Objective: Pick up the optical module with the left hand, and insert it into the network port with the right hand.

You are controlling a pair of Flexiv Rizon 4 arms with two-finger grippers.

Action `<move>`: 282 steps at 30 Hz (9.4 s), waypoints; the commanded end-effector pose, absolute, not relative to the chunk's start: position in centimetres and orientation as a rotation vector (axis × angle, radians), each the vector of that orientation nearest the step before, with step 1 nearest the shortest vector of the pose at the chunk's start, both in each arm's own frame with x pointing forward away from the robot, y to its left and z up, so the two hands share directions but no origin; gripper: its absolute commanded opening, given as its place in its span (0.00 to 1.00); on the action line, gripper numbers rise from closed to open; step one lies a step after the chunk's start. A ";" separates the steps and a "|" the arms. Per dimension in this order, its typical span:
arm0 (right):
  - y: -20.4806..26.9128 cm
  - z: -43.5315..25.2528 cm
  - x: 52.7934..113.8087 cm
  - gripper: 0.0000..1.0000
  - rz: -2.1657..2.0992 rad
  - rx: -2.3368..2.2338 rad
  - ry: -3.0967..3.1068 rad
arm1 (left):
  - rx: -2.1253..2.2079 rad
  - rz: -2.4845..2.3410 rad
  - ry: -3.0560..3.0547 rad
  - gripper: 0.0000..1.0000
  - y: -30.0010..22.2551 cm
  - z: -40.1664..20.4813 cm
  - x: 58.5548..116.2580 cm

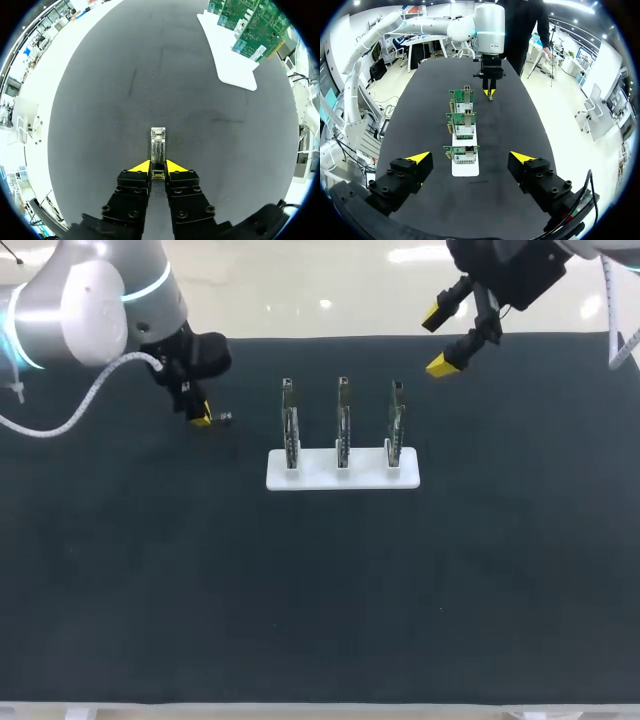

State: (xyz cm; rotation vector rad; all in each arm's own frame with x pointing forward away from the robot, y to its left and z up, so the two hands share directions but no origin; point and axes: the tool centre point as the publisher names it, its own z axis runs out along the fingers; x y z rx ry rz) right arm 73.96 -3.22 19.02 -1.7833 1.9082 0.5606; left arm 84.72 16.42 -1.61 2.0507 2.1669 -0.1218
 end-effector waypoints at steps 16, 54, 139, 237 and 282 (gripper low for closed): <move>-3.2 19.0 73.9 1.00 0.559 -1.781 1.907 | 1.959 -0.454 1.941 0.00 18.5 7.8 79.5; -3.2 19.0 73.9 1.00 0.559 -1.781 1.907 | 1.525 -1.068 1.330 0.00 18.8 23.0 71.3; -3.2 19.0 73.9 1.00 0.559 -1.781 1.907 | 1.314 -1.231 1.181 0.00 -2.9 18.2 73.7; 11.7 22.0 73.7 0.13 0.540 -1.700 1.966 | 1.314 -1.231 1.181 0.00 -2.9 18.2 73.7; 11.6 22.1 74.7 0.00 0.525 -1.737 1.961 | 1.526 -1.079 1.421 1.00 5.4 19.9 72.8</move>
